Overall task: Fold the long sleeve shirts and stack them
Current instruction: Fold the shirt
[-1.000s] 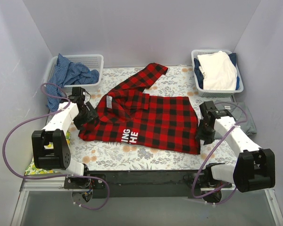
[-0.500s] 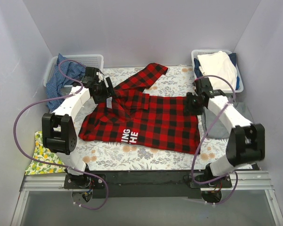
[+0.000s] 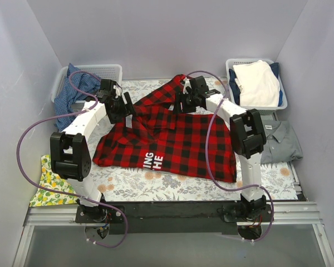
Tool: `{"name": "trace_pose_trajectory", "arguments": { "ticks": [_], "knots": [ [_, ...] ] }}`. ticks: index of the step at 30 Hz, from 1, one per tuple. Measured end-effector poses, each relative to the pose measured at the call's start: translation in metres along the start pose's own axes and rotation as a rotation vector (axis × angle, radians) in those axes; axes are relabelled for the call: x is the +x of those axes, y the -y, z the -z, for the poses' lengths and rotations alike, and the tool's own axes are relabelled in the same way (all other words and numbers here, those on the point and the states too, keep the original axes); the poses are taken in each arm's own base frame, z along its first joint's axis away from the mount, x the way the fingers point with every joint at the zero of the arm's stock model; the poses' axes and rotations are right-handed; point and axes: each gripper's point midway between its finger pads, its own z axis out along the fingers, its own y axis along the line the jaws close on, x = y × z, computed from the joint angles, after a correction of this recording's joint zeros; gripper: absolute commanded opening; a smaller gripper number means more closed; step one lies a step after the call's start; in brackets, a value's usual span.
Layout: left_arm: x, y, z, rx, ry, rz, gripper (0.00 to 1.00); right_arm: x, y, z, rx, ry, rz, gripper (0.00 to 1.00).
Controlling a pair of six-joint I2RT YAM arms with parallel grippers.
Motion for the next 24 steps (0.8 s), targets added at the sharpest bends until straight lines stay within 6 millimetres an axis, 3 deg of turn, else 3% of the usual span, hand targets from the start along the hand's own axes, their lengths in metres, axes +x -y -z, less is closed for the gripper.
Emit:
{"name": "trace_pose_trajectory", "arguments": {
  "ticks": [7, 10, 11, 15, 21, 24],
  "knots": [
    [0.004, -0.003, 0.002, -0.011, -0.016, -0.013, 0.76, 0.004, 0.005, -0.032, -0.053, -0.022, -0.002, 0.65],
    [0.004, -0.003, 0.004, -0.012, -0.013, -0.016, 0.76, -0.002, 0.004, -0.042, -0.073, -0.013, 0.005, 0.57],
    [0.004, -0.003, 0.004, -0.014, -0.011, -0.016, 0.76, -0.005, 0.003, -0.043, -0.078, -0.009, 0.008, 0.52],
    [0.004, -0.007, 0.006, -0.032, -0.009, -0.015, 0.76, -0.016, -0.005, -0.050, -0.117, 0.012, 0.019, 0.02],
    [0.000, -0.012, 0.011, -0.056, 0.009, -0.008, 0.76, -0.013, -0.016, -0.049, -0.143, 0.008, 0.013, 0.01],
    [-0.003, -0.016, 0.011, -0.065, 0.017, 0.000, 0.77, 0.001, -0.021, -0.030, -0.141, -0.014, 0.006, 0.01]
  ]
}}
